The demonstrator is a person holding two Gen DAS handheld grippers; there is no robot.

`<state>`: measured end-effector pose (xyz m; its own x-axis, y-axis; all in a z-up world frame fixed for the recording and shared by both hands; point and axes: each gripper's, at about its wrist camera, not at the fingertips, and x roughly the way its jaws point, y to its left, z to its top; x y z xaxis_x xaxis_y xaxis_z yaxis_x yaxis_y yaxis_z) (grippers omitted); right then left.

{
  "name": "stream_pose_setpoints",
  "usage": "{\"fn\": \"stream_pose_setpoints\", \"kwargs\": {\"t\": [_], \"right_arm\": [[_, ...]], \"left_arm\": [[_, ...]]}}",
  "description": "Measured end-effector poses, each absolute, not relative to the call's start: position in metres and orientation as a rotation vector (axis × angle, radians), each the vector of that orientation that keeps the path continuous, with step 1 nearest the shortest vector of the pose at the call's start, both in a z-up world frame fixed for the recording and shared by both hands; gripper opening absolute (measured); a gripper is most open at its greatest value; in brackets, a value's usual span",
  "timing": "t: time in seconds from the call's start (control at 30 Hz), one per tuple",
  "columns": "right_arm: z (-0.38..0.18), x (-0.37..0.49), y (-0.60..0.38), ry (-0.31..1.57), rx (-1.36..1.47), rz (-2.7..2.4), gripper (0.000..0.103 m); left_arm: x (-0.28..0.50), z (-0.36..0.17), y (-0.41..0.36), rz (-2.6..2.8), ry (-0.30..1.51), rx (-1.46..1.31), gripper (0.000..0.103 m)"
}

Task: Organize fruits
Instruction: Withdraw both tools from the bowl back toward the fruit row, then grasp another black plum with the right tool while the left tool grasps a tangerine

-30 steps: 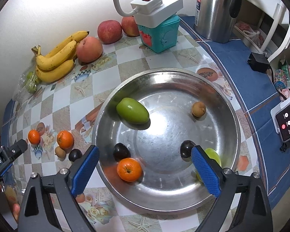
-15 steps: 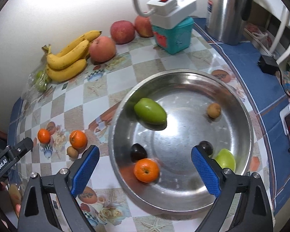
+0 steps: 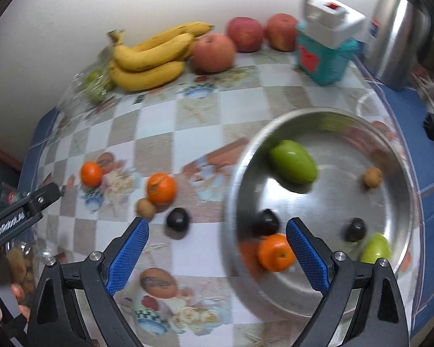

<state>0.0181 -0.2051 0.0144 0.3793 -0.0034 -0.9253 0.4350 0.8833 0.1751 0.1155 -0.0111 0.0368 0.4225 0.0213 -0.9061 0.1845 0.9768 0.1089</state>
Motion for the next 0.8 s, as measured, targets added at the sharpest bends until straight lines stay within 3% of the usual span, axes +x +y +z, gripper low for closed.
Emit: {"fn": "stream_pose_setpoints", "kwargs": {"t": [0.63,0.8], "right_arm": [[0.014,0.043,-0.177,1.12,0.423,-0.182,0.095],[0.011,0.044,-0.178,1.117,0.407,-0.189,0.077]], "left_arm": [[0.137,0.023,0.008,-0.143,1.196,0.119,0.103],[0.139,0.014,0.0,-0.172,1.215,0.135,0.103]]}}
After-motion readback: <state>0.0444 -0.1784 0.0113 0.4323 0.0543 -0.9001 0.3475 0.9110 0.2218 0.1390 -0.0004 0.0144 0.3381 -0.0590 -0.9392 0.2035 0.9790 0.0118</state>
